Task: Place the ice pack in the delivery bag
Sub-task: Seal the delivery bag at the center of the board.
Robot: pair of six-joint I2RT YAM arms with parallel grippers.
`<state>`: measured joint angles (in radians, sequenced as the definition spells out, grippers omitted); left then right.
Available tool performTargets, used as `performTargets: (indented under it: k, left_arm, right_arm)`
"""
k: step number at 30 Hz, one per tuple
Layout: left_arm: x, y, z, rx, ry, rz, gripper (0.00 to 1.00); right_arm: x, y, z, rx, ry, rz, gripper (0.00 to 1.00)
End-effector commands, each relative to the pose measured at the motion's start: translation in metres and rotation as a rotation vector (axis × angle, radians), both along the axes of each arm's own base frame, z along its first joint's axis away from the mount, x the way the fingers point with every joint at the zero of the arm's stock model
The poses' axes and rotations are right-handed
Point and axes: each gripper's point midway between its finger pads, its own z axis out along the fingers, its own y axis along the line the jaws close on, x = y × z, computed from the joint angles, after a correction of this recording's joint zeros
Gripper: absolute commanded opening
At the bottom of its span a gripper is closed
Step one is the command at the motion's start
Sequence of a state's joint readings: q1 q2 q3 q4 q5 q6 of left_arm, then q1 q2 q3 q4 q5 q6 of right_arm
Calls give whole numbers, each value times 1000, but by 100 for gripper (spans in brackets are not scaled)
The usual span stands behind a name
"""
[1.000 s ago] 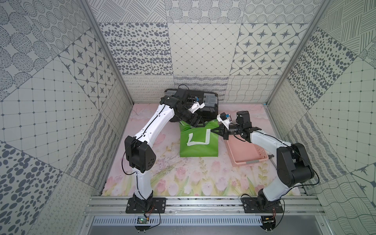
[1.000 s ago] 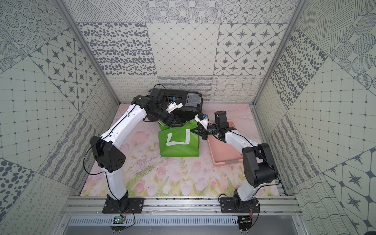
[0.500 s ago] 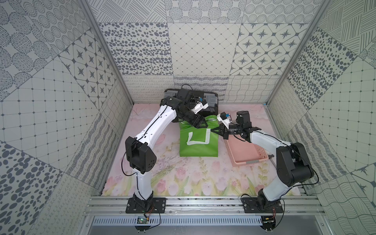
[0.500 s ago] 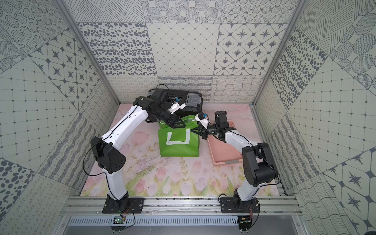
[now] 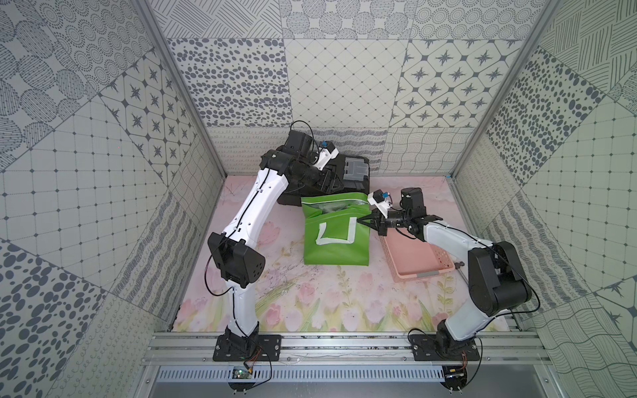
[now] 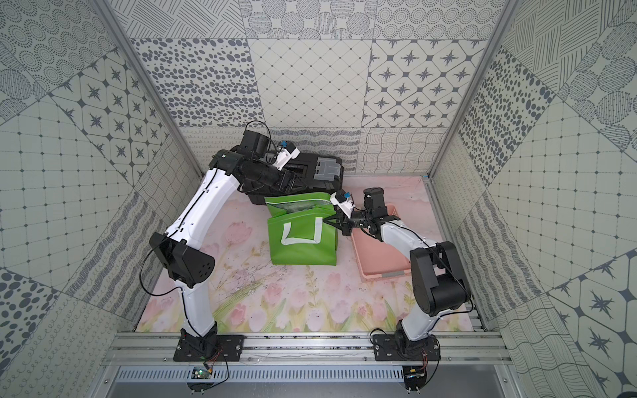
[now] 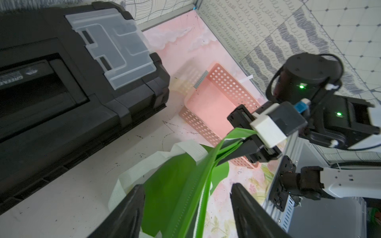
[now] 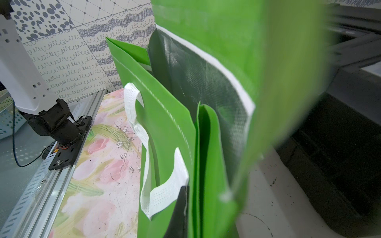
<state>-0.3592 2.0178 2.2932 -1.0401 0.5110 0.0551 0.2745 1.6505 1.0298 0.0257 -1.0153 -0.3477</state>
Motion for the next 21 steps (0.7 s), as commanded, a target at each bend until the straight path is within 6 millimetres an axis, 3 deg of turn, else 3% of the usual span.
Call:
performTargets:
  k: [1, 4, 6, 14, 21]
  left_arm:
    - [36, 16, -17, 53, 15, 161, 68]
    - [44, 16, -22, 62, 15, 166, 67]
    - [37, 8, -23, 44, 28, 111, 67]
    - [-17, -11, -50, 63, 168, -118, 65]
    - [-38, -27, -34, -63, 165, -205, 67]
  right_arm:
    - [1, -1, 5, -2, -45, -6, 4]
    - [0, -2, 5, -6, -45, -5, 5]
    - [0, -2, 4, -9, -44, -8, 5]
    - [4, -1, 6, 4, -44, -12, 5]
    - [9, 0, 6, 9, -42, -24, 8]
